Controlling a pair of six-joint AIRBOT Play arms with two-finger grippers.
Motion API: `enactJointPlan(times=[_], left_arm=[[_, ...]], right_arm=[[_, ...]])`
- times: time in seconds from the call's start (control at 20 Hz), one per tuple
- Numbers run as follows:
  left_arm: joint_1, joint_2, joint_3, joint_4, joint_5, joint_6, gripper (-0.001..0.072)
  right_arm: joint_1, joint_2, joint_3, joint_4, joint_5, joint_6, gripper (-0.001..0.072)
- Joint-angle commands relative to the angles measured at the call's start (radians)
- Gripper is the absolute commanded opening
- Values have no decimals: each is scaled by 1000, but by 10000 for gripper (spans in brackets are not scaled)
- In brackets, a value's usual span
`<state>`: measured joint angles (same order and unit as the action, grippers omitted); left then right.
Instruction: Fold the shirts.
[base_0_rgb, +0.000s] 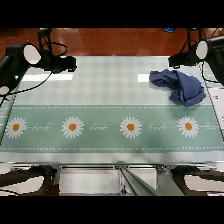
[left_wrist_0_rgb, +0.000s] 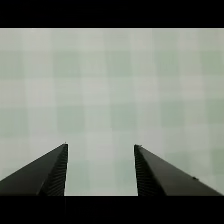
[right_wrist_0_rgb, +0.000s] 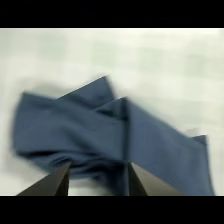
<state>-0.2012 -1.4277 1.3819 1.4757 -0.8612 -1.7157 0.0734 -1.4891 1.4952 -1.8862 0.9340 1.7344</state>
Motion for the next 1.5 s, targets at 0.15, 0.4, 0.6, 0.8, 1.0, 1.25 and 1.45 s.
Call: enactJointPlan(times=[0.15, 0.4, 0.6, 0.8, 1.0, 1.25, 1.45], left_arm=[[22, -82, 0, 77, -23, 2, 508], [22, -103, 0, 77, -36, 1, 508], [23, -96, 0, 77, -296, 1, 508], [19, -18, -1, 72, -499, -26, 508], [6, 274, -157, 61, -456, -31, 508], [-30, 709, -591, -27, -262, -111, 508], [-45, 824, -752, -114, -220, -111, 508]], right_arm=[[-192, -151, 0, -76, -4, 227, 404], [-304, -282, 0, 183, 135, 100, 404], [-283, -324, 0, 212, 204, 11, 377], [-237, -320, 0, 349, 273, -148, 26], [-185, -178, 1, 433, 182, -216, 26], [-182, 119, 46, 727, 16, -359, 26], [-182, 250, 211, 904, 16, -426, 26]])
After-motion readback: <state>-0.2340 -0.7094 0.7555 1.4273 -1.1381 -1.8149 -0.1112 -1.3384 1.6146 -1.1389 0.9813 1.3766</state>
